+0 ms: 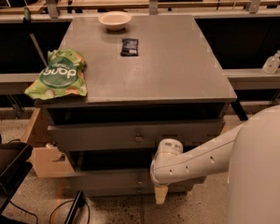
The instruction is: Open middle drawer
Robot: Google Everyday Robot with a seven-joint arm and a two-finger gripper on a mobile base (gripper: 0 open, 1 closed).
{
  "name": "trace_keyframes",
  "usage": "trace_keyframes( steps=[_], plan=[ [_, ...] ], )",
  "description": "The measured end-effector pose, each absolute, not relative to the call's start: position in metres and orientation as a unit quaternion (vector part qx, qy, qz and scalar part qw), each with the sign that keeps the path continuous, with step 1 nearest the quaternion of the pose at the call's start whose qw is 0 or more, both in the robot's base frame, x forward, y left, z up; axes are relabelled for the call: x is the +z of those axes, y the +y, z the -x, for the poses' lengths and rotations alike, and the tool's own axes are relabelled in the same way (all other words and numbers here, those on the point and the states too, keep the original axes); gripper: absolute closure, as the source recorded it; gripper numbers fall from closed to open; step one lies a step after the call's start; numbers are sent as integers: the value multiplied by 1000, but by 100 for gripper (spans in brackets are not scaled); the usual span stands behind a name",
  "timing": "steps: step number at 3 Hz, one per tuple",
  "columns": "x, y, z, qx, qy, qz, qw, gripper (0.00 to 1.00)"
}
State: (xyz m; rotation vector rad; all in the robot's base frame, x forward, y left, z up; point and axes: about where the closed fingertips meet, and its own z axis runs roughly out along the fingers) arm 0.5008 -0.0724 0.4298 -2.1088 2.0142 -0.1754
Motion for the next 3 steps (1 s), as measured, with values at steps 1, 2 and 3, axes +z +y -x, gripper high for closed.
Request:
trace_keyframes(
  steps=[1, 2, 3],
  plan=[
    [430, -72, -501, -60, 685, 717, 110, 0],
    [430, -72, -501, -60, 685, 718, 110, 1],
    [426, -75, -499, -53, 688, 716, 103, 22]
  ],
)
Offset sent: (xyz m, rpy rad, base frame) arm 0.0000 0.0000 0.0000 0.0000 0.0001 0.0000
